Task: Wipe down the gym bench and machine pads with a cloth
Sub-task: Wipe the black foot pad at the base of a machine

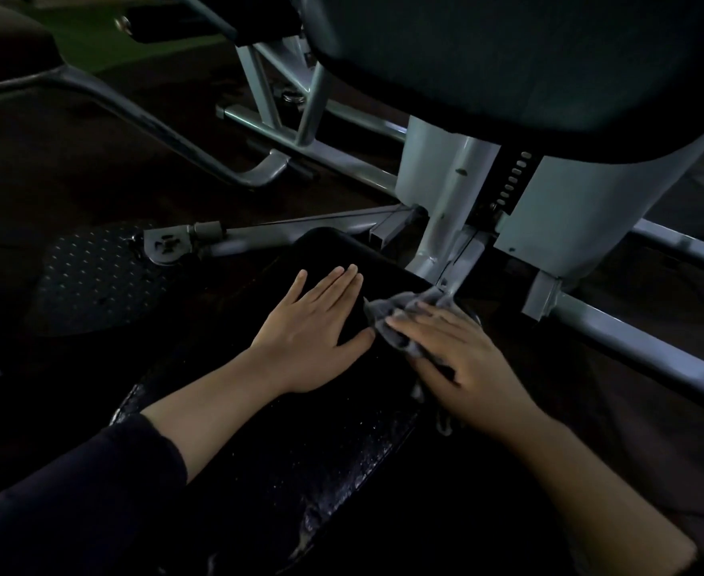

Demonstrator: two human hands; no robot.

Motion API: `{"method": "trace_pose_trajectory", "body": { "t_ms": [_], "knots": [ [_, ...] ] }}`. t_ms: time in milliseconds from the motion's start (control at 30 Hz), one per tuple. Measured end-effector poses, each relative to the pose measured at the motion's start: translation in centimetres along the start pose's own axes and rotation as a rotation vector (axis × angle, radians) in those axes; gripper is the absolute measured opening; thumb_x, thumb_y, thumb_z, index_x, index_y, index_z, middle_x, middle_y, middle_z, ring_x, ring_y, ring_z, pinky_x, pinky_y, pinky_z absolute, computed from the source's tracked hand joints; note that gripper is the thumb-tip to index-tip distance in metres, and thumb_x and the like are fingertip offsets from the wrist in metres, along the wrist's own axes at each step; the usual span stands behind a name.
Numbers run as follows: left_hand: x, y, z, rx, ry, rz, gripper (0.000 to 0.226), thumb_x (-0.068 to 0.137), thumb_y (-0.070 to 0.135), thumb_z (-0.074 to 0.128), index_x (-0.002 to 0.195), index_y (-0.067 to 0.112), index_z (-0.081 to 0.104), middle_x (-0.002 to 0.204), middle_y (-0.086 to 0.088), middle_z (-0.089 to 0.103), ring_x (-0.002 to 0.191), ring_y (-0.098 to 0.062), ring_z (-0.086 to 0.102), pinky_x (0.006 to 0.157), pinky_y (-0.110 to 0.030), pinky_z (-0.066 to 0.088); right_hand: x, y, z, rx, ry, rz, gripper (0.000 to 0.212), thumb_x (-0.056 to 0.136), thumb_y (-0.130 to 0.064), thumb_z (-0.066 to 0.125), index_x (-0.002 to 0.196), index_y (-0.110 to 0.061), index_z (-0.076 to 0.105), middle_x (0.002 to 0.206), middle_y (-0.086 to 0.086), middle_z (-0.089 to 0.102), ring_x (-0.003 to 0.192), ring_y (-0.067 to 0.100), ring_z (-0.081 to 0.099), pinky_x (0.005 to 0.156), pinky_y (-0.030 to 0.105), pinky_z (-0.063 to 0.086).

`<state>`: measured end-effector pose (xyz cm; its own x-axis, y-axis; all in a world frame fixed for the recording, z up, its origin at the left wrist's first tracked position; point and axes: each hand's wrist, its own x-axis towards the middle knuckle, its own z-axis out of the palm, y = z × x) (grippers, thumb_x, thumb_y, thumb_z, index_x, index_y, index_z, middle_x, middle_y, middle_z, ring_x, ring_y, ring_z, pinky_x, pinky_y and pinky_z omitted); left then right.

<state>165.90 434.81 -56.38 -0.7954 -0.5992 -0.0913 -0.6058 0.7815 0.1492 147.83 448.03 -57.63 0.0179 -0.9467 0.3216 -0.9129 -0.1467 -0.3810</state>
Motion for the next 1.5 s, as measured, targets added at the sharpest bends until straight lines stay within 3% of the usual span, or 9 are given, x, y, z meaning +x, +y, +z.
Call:
{"method": "trace_pose_trajectory", "body": {
  "t_ms": [133,233,333,400,567,767,1000,1333,1500],
  "knots": [
    [-0.2,-0.4,-0.1,-0.050,-0.005,0.014,0.075,0.096,0.061,0.015,0.154,0.020,-0.007,0.159,0.009,-0.017,0.143,0.000,-0.021,0.119,-0.033,-0.014,0.5,3.7,-1.5,0.092,0.029,0.034,0.037,0.097,-0.035,0.045,0.132,-0.031,0.056,0.137,-0.021,0.048,0.136,-0.008,0.031,0.115,0.015,0.019],
    [-0.5,-0.7,-0.5,-0.140,0.012,0.026,0.071,0.098,0.058,0.024,0.155,0.022,0.001,0.161,0.012,-0.009,0.143,0.003,-0.015,0.118,-0.026,-0.012,4.0,4.8,-1.8,0.221,-0.006,0.228,0.035,0.098,-0.026,0.050,0.131,-0.036,0.055,0.129,-0.016,0.058,0.126,0.005,0.051,0.098,0.021,0.042],
    [-1.2,-1.4,-0.9,-0.181,0.018,0.017,0.072,0.096,0.062,0.025,0.155,0.025,0.005,0.161,0.014,-0.005,0.143,0.006,-0.011,0.117,-0.022,-0.011,8.3,4.0,-1.1,0.102,-0.116,0.299,0.037,0.099,-0.032,0.048,0.136,-0.036,0.051,0.130,-0.007,0.060,0.122,0.012,0.054,0.092,0.027,0.045],
    [-1.7,-2.2,-1.0,-0.162,0.019,-0.021,0.085,0.085,0.073,0.013,0.155,0.026,0.005,0.161,0.014,-0.006,0.143,0.006,-0.011,0.118,-0.026,-0.010,9.7,2.3,-0.1,-0.017,-0.159,0.186,0.041,0.099,-0.033,0.046,0.140,-0.034,0.047,0.142,-0.005,0.051,0.134,0.013,0.042,0.104,0.034,0.039],
    [-3.5,-4.2,-1.3,-0.119,0.010,-0.193,0.093,0.078,0.080,0.011,0.154,0.028,0.000,0.159,0.014,-0.015,0.142,0.002,-0.018,0.120,-0.035,-0.009,7.2,0.0,0.6,-0.045,-0.161,-0.107,0.043,0.099,-0.036,0.043,0.142,-0.035,0.043,0.146,-0.012,0.045,0.141,0.000,0.022,0.116,0.020,0.012],
    [-4.6,-4.7,-0.7,-0.061,-0.003,-0.230,0.086,0.080,0.079,0.006,0.152,0.034,-0.011,0.157,0.013,-0.023,0.142,-0.002,-0.025,0.120,-0.036,-0.011,5.8,2.4,-1.7,-0.053,-0.310,-0.151,0.048,0.092,-0.059,0.042,0.140,-0.054,0.034,0.154,-0.032,0.014,0.142,-0.010,0.005,0.112,0.012,0.010],
    [-4.4,-4.7,-0.6,-0.022,-0.017,-0.235,0.093,0.082,0.078,0.003,0.151,0.019,-0.017,0.156,0.008,-0.026,0.142,-0.003,-0.026,0.120,-0.036,-0.011,9.0,-0.5,0.9,-0.161,-0.380,-0.126,0.063,0.085,-0.068,0.012,0.145,-0.051,0.024,0.157,-0.024,0.009,0.147,0.005,-0.002,0.120,0.033,0.005],
    [-4.5,-4.8,-0.6,-0.047,-0.015,-0.241,0.094,0.084,0.077,0.008,0.153,0.018,-0.012,0.159,0.004,-0.021,0.144,-0.004,-0.022,0.120,-0.034,-0.010,19.2,1.8,3.8,0.181,-0.306,0.108,0.038,0.095,-0.043,0.053,0.132,-0.040,0.053,0.141,-0.011,0.051,0.132,0.011,0.044,0.102,0.030,0.038],
    [-4.5,-4.8,-0.5,-0.045,-0.007,-0.233,0.094,0.084,0.077,0.008,0.153,0.017,-0.011,0.159,0.004,-0.021,0.144,-0.004,-0.022,0.121,-0.035,-0.009,14.7,3.7,1.1,0.249,-0.271,0.297,0.040,0.096,-0.039,0.053,0.136,-0.038,0.050,0.139,-0.008,0.052,0.130,0.014,0.046,0.093,0.022,0.034]
  ]
}}
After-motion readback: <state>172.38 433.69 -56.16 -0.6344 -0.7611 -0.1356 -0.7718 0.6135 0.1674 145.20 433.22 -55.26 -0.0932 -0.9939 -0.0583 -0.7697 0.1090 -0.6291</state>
